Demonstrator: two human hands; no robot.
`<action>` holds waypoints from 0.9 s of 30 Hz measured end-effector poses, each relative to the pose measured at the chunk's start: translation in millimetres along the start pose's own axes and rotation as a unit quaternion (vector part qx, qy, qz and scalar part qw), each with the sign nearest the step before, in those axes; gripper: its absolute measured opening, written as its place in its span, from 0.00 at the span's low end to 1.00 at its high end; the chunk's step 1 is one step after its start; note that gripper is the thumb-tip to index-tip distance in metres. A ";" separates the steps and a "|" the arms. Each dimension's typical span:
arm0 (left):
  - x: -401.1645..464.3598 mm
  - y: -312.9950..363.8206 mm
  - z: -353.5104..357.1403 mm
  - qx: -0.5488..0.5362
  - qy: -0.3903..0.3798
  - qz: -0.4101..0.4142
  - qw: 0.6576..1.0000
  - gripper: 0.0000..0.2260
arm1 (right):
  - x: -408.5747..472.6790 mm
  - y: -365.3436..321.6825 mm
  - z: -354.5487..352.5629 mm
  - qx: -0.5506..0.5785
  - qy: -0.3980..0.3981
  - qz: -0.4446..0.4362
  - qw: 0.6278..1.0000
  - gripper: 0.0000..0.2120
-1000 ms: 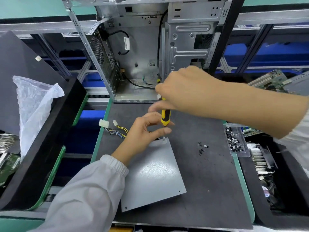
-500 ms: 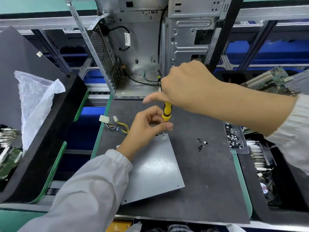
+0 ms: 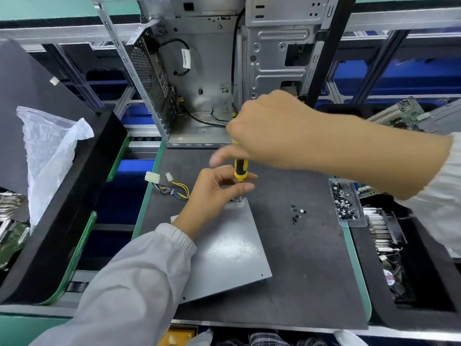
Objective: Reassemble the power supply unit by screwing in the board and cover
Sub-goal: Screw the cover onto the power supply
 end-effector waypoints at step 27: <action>-4.3 -2.0 -8.7 -0.023 -0.013 0.015 1.000 0.06 | -7.1 -4.0 7.1 0.122 -0.048 -0.142 0.981 0.10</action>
Point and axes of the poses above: each hand's wrist, its own x-axis towards the middle knuckle, its own z-axis out of the palm, y = z × x, the point moved 5 cm from there along x, towards the middle knuckle, and after that the axes turned 15 degrees about -y, right-handed, at the moved point
